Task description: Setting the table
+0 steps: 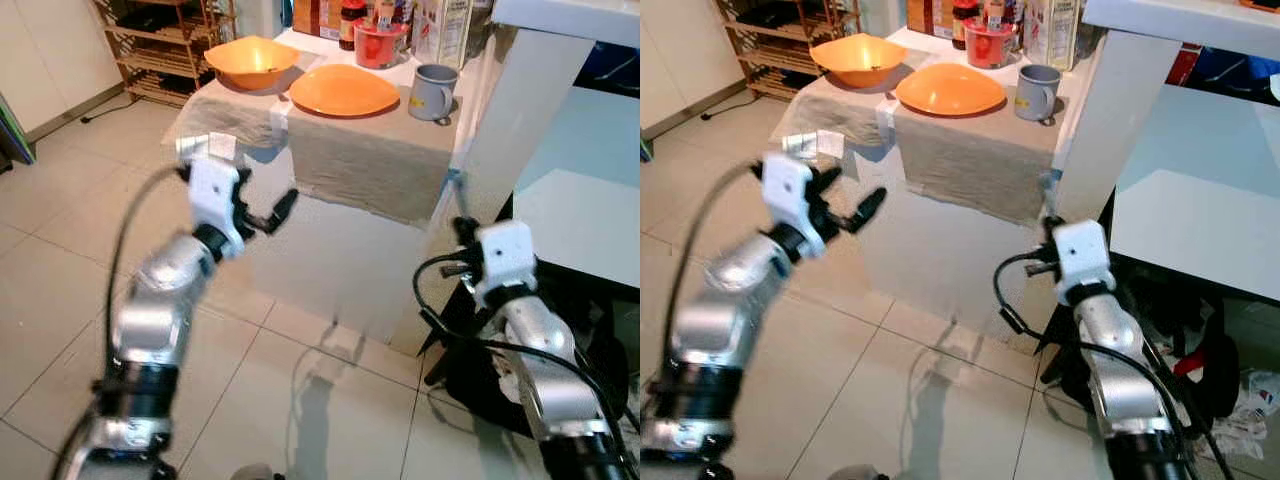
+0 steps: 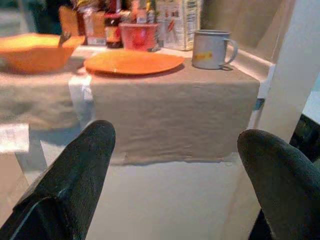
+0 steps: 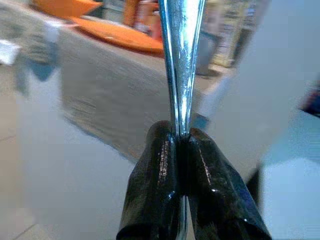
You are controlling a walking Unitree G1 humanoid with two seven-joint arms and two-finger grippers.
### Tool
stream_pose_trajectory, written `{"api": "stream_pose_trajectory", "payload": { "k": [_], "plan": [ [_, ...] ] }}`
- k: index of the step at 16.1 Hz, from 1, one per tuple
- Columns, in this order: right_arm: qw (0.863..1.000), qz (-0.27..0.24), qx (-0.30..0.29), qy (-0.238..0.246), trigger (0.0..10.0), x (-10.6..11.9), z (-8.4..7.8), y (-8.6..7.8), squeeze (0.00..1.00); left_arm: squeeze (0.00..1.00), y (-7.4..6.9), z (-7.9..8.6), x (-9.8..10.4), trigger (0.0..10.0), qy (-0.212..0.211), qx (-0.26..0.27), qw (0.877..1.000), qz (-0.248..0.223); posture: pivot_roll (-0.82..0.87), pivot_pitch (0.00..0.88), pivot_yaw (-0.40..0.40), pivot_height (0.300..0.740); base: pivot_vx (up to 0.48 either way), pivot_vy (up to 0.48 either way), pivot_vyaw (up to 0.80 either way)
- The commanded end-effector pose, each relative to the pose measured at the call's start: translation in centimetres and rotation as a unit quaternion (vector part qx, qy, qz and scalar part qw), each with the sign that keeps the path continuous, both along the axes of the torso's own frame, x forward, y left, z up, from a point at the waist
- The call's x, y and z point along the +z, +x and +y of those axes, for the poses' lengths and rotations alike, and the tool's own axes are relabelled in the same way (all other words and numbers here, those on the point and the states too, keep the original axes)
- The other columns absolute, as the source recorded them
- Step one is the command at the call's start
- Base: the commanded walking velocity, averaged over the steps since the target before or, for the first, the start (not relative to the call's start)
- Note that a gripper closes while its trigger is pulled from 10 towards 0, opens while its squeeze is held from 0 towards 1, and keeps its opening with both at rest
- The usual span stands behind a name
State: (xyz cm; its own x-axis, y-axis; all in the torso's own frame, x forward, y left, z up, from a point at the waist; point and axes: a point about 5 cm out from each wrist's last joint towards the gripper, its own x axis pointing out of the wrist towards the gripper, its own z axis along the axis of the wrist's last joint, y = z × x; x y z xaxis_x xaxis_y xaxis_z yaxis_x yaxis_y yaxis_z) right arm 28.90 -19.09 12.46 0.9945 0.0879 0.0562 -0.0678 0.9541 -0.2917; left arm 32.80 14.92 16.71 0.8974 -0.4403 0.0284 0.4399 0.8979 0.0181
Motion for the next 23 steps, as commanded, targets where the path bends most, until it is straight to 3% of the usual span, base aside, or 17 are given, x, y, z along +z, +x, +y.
{"api": "stream_pose_trajectory", "payload": {
  "k": [1, 2, 4, 5, 6, 7, 8, 9, 11, 20, 23],
  "plan": [
    [0.999, -0.028, -0.041, -0.001, 0.0, 0.8, -0.9, -0.1, 0.00, 0.00, -0.2, -0.2, -0.2, 10.0, -0.018, 0.024, 1.000, 0.009, 0.03, 0.000, -0.006, 0.740, 0.000, 0.000, 0.00],
    [0.997, -0.034, -0.067, 0.002, 0.0, 0.7, -1.2, -0.3, 0.00, 0.00, -0.3, -0.3, -0.8, 10.0, -0.022, 0.030, 0.999, 0.021, 0.03, 0.000, -0.003, 0.740, 0.000, 0.000, 0.00],
    [0.990, -0.033, -0.125, 0.050, 0.0, 0.0, -2.1, -1.0, 0.00, 0.00, -0.6, 0.5, -3.1, 10.0, -0.049, 0.094, 0.992, 0.061, 0.01, 0.000, 0.004, 0.740, 0.000, 0.000, 0.00],
    [0.989, -0.031, -0.135, 0.049, 0.0, -0.3, -2.2, -1.4, 0.00, 0.00, -0.9, 1.3, -3.9, 10.0, -0.034, 0.122, 0.990, 0.063, 0.01, 0.000, 0.004, 0.740, 0.000, 0.000, 0.00],
    [0.988, -0.031, -0.146, 0.030, 0.0, -1.0, -2.6, -2.4, 0.00, 0.00, -2.0, 3.3, -5.6, 10.0, -0.013, 0.182, 0.981, 0.069, 0.00, 0.000, 0.006, 0.740, 0.000, 0.000, 0.00],
    [0.988, -0.030, -0.152, 0.028, 0.0, -1.2, -2.8, -2.7, 0.00, 0.00, -2.5, 3.7, -6.1, 10.0, -0.007, 0.191, 0.979, 0.069, 0.00, 0.000, 0.005, 0.740, 0.000, 0.000, 0.00],
    [0.987, -0.034, -0.159, 0.014, 0.0, -1.8, -3.0, -3.6, 0.00, 0.00, -3.4, 3.4, -7.1, 10.0, 0.016, 0.184, 0.980, 0.076, 0.00, 0.000, 0.005, 0.740, 0.000, 0.000, 0.00],
    [0.989, -0.018, -0.145, 0.005, 0.0, -2.8, -2.4, -4.5, 0.00, 0.00, -4.2, 1.1, -7.5, 10.0, 0.040, 0.124, 0.989, 0.075, -0.01, 0.000, 0.005, 0.740, 0.000, 0.000, 0.00],
    [0.992, -0.006, -0.127, 0.008, 0.0, -3.3, -1.4, -4.9, 0.00, 0.00, -4.0, -0.8, -7.1, 10.0, 0.009, 0.078, 0.993, 0.083, -0.02, 0.000, 0.007, 0.740, 0.000, 0.000, 0.00],
    [0.994, -0.022, -0.109, 0.000, 0.0, -2.5, -0.5, -4.0, 0.00, 0.00, -1.9, -2.8, -5.0, 10.0, 0.002, 0.018, 0.998, 0.055, -0.06, 0.000, 0.031, 0.740, 0.000, 0.000, -0.27],
    [0.995, -0.022, -0.102, 0.000, 0.0, -2.5, -0.3, -3.8, 0.00, 0.00, -1.4, -3.4, -4.7, 10.0, 0.006, 0.011, 0.999, 0.049, -0.06, 0.002, 0.032, 0.740, 0.000, -0.480, 0.00]
  ]
}}
